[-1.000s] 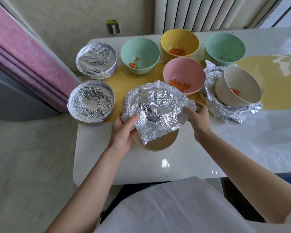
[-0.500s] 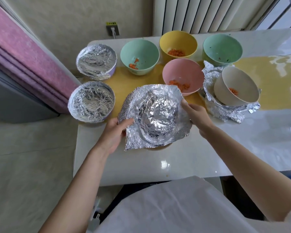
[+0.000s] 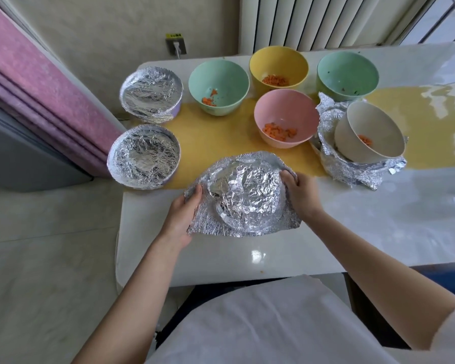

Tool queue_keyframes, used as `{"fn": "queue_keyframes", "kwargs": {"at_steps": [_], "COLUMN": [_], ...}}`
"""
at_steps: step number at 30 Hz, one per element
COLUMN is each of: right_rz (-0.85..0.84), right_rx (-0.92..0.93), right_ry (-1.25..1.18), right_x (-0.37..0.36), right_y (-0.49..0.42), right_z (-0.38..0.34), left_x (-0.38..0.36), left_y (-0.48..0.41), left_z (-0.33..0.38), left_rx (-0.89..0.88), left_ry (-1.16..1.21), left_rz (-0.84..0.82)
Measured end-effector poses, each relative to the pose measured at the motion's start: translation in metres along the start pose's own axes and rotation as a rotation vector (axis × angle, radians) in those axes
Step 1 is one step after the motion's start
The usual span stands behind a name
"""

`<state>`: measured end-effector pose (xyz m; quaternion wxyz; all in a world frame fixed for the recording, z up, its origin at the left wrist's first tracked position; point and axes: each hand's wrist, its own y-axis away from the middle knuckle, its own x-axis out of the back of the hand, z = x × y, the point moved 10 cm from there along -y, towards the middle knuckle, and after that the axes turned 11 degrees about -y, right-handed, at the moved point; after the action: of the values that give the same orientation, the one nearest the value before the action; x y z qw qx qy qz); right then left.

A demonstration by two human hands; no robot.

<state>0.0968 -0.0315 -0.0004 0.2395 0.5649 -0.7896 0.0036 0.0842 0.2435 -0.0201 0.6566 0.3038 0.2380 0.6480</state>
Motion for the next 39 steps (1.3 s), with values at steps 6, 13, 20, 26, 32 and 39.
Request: {"fn": "queue_keyframes", "kwargs": {"at_steps": [6,13,20,26,32,39], "right_rz": [0.069,0.036,0.017,0.010,-0.005,-0.004], "right_rx": [0.022,0.003,-0.037,-0.095,-0.120,-0.110], "right_ry": [0.165,0.269,0.309,0.267,0.240,0.301], "right_x": [0.007,-0.005,-0.008,-0.010,-0.014,-0.013], "right_y": [0.001,0.004,0.002,0.001,0.002,0.001], "right_z": [0.008,0.015,0.023,0.036,0.043,0.039], "left_x": [0.014,0.021,0.021,0.015,0.013,0.012], "left_y": [-0.010,-0.006,-0.021,-0.033,-0.037,-0.040], "left_z": [0.002,0.020,0.007,-0.005,-0.005,-0.004], "left_rx": [-0.108,-0.333,-0.327,-0.286,-0.301,-0.312], "left_ry": [-0.076,-0.406,-0.423,-0.417,-0.392,-0.394], "left_rz": [0.125,0.462,0.500,0.445,0.401,0.376]}}
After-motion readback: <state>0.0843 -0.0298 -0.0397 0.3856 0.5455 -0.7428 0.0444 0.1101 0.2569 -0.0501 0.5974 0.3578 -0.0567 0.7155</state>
